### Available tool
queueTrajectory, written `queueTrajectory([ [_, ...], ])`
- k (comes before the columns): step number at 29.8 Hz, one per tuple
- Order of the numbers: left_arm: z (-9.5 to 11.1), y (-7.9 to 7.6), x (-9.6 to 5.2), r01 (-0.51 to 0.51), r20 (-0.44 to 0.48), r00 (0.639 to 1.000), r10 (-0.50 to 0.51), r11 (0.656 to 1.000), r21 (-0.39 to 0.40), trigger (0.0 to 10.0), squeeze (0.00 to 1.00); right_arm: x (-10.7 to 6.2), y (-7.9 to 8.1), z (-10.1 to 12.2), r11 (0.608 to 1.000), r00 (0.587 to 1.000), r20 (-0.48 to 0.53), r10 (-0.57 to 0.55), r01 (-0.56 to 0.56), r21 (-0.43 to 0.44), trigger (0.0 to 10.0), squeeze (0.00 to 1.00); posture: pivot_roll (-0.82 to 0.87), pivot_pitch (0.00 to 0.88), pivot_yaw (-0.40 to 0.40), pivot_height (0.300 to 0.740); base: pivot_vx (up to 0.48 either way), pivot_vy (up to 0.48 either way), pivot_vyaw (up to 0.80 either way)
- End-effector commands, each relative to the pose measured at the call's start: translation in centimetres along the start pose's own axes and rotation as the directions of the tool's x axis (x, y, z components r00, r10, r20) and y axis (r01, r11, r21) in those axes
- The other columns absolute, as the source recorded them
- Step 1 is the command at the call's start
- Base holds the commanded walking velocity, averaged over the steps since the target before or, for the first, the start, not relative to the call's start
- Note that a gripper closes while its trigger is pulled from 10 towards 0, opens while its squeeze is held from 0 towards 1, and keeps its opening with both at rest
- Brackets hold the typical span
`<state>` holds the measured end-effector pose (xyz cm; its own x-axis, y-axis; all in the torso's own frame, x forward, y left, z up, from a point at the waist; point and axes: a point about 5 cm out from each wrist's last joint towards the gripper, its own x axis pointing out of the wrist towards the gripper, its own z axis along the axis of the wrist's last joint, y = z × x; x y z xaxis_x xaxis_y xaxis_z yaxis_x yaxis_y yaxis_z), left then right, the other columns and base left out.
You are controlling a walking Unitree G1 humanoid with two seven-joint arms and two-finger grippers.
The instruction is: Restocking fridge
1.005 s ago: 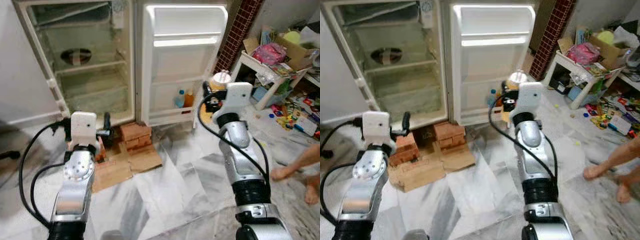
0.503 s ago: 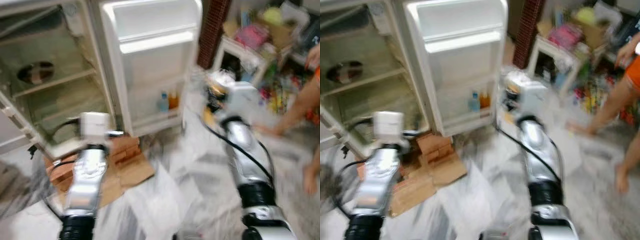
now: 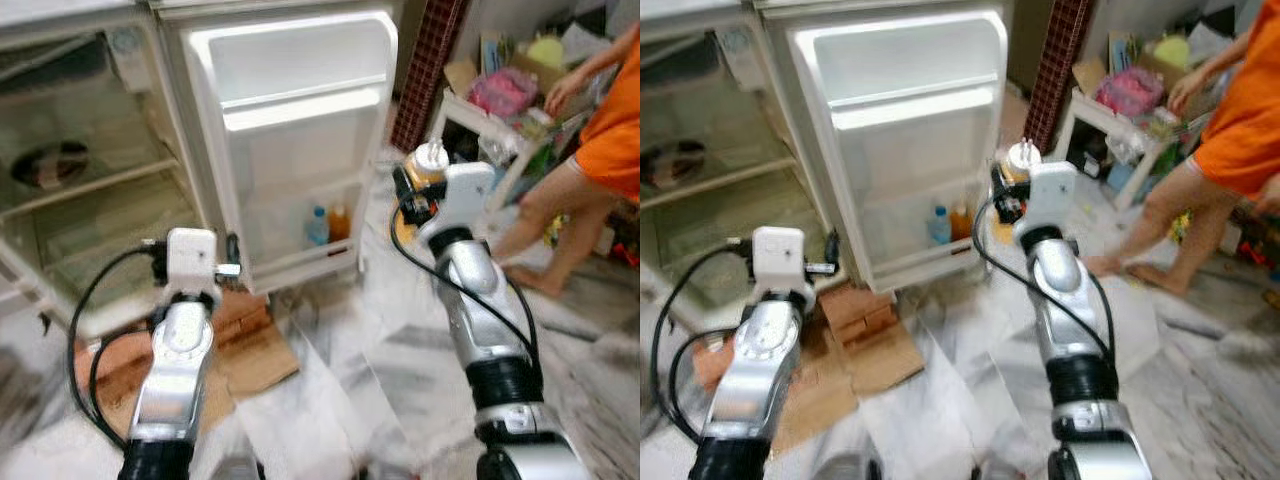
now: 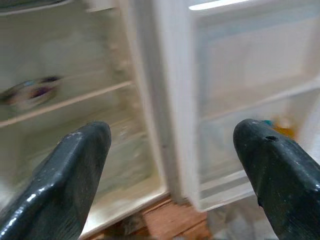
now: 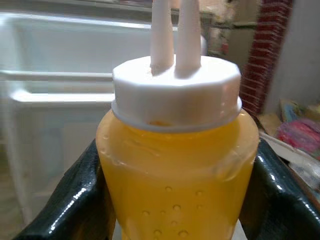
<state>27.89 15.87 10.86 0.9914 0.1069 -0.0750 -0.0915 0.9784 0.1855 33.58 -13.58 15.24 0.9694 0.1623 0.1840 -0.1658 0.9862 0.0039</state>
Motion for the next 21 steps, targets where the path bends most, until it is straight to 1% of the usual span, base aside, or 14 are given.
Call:
queueTrajectory([
  [1,-0.3,1.0,0.1,-0.047,-0.027,0.999,0.047,0.999,-0.008,10.0,0.00,0.7,1.3,1.2,0.999,0.997,0.054,0.048,-0.048,-0.002,10.0,0.00,0.10,0.000,-0.048,0.740,0.000,-0.472,0.80],
  [7,-0.5,1.1,0.1,-0.049,-0.039,0.998,0.048,0.999,-0.018,10.0,0.00,1.2,1.4,1.4,0.999,0.997,0.060,0.046,-0.046,0.010,10.0,0.00,0.10,0.000,-0.044,0.740,0.000,-0.459,0.80],
  [12,-0.4,1.1,0.2,-0.050,-0.036,0.998,0.050,0.999,-0.017,10.0,0.00,1.4,1.1,1.6,0.999,0.997,0.069,0.039,-0.039,0.001,10.0,0.00,0.10,0.000,-0.043,0.740,0.000,0.000,0.50],
  [16,0.0,1.1,0.4,-0.056,-0.018,0.998,0.055,0.998,-0.038,10.0,0.00,2.0,-0.4,2.3,1.000,0.995,0.096,-0.018,0.019,-0.010,10.0,0.00,0.09,0.000,-0.041,0.740,0.000,0.000,0.00],
  [20,0.0,1.1,0.5,-0.058,-0.020,0.998,0.057,0.997,-0.045,10.0,0.00,2.0,-0.6,2.4,0.999,0.995,0.096,-0.029,0.030,-0.014,10.0,0.00,0.08,0.000,-0.036,0.740,0.000,0.000,0.00],
  [21,-0.1,1.2,0.5,-0.061,-0.027,0.998,0.059,0.997,-0.044,10.0,0.00,1.9,-0.9,2.3,0.998,0.994,0.091,-0.054,0.056,-0.017,10.0,0.00,0.07,0.000,-0.022,0.740,0.000,0.000,0.00],
])
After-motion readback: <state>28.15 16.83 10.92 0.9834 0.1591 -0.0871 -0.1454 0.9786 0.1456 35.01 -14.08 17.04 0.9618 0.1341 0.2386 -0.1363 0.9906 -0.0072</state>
